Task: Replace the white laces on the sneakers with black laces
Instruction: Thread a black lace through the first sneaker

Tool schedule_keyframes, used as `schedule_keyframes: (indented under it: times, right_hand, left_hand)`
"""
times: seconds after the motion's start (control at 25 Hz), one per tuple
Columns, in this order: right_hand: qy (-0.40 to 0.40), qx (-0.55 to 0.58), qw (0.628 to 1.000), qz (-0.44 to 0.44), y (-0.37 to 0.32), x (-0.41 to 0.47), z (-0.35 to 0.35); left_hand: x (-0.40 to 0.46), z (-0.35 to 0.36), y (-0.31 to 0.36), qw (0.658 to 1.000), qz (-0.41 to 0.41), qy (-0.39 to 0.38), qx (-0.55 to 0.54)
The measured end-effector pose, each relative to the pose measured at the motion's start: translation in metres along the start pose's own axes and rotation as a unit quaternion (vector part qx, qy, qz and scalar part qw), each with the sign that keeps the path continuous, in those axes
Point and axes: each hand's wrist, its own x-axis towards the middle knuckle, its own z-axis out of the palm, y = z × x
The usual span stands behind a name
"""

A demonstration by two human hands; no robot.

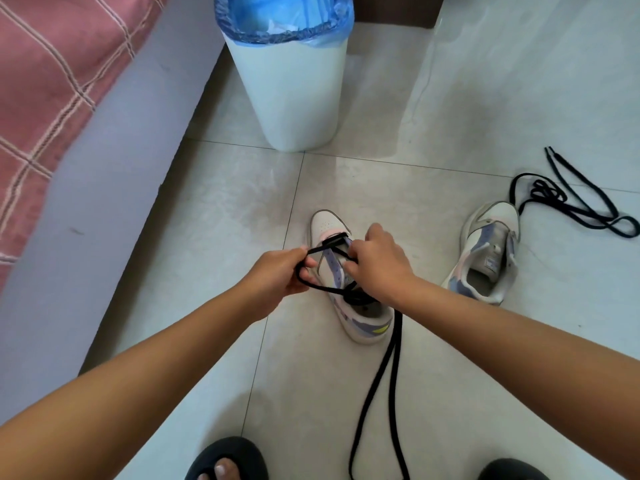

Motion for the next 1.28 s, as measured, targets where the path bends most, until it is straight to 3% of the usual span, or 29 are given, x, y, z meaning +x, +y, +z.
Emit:
schedule_keyframes:
  times: [0.08,0.2,0.36,0.48,0.56,0.6,0.68,0.76,0.88,0.96,1.08,1.28]
  right_hand:
    - [0.019,-0.094,0.995,-0.036,-0.003,0.012,0.008]
    - [0.001,-0.147,0.988,-0.046,0.001,0.026,0.013]
    - [0.001,-0.032,0.999,-0.037,0.006,0.029,0.016]
    - [0.165,-0.04,0.959,-0.227,-0.005,0.03,0.02]
    - [0.205,-0.072,0.917,-0.334,-0.017,0.03,0.026]
    - [0.192,-0.056,0.925,-0.324,-0.022,0.03,0.025]
    - [0.16,0.047,0.968,-0.188,-0.024,0.035,0.014]
    - [0.124,0.223,0.967,-0.012,-0.014,0.047,0.004]
    - [0.09,0.505,0.838,0.184,0.005,0.06,-0.013]
    - [0.047,0.583,0.772,0.249,0.014,0.061,-0.016]
    - [0.027,0.629,0.72,0.292,0.021,0.061,-0.02]
    - [0.024,0.668,0.668,0.327,0.033,0.07,-0.025]
  left_hand:
    - [0.001,-0.005,0.0,1.0,0.004,-0.002,-0.006]
    - [0.001,-0.019,0.0,0.999,0.013,-0.021,0.04]
    - [-0.001,-0.046,0.001,0.981,0.028,-0.074,0.177]
    - [-0.004,-0.052,0.002,0.979,0.042,-0.109,0.169]
    - [-0.006,-0.047,0.003,0.98,0.051,-0.125,0.149]
    - [-0.008,-0.045,0.004,0.981,0.051,-0.131,0.137]
    - [-0.011,-0.05,0.002,0.983,0.041,-0.139,0.114]
    - [-0.015,-0.065,-0.007,0.984,0.021,-0.138,0.107]
    - [-0.02,-0.097,-0.033,0.987,-0.02,-0.126,0.1]
    - [-0.024,-0.121,-0.056,0.985,-0.051,-0.108,0.128]
    - [-0.027,-0.159,-0.09,0.973,-0.106,-0.081,0.187]
    - [-0.036,-0.208,-0.115,0.959,-0.153,0.005,0.24]
